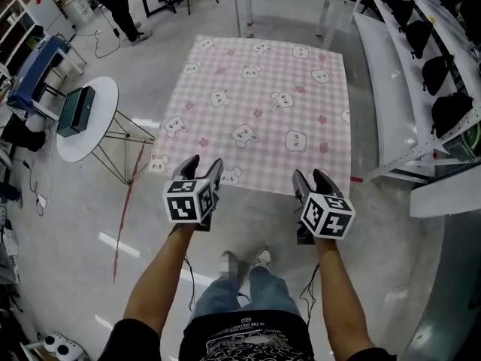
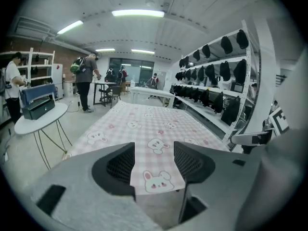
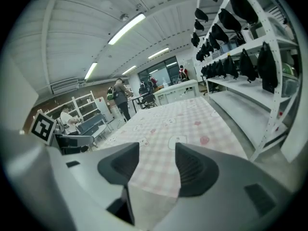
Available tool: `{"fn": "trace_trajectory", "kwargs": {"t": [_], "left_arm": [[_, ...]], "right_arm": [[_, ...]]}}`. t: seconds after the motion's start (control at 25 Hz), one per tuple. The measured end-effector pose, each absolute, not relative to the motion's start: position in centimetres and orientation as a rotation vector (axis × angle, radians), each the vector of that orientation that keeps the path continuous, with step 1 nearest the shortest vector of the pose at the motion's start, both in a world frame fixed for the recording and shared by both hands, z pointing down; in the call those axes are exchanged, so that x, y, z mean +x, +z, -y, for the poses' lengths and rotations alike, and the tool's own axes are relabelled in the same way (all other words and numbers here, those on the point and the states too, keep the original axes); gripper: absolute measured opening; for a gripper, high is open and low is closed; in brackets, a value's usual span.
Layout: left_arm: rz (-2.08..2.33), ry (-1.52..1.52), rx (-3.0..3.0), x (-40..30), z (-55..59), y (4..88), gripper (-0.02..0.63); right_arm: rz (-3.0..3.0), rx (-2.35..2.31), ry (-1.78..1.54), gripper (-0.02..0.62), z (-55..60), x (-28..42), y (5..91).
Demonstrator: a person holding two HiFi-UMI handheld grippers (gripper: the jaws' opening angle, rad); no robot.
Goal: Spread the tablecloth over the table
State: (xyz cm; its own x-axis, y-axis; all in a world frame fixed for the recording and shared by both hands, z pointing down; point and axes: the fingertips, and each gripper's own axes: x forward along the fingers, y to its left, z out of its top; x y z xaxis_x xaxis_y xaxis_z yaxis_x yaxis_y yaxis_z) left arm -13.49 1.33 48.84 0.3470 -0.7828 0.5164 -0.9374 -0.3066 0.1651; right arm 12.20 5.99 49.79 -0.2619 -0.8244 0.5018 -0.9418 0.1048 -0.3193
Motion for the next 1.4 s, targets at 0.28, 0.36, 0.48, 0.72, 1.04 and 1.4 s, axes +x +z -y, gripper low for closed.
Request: {"fn": "trace_trajectory", "kwargs": {"t": [0.28,0.36,0.48,0.72,1.04,1.4], "left_arm": [[1.403,0.443,2.073,-16.1,-4.8,55.0,0.258],[1.379,0.412,2.030,-16.9,-5.7,56.5,0.256],[1.348,0.321,1.933,-18.4,-6.6,58.6,0.258],[1.222,0.046,1.709,-18.9,-6.4,61.0,0.258],[1.077,-0.272,1.496,-18.7,-4.1,61.9,0.213],[1.096,-0.353,1.411,-19.7,-4.0,63.6,0.041]], "right_arm": [[2.095,1.892,1.107,0.236,-9.5,11.3,54.2],[2.069,1.924,1.165,0.238,-10.5,10.9,55.5],[2.025,1.974,1.274,0.238,-11.8,10.4,57.4],[1.958,2.088,1.515,0.238,-12.0,11.7,59.6],[1.860,2.215,1.989,0.211,-10.3,13.0,61.3],[1.700,2.227,2.406,0.069,-10.2,14.2,64.0]]}}
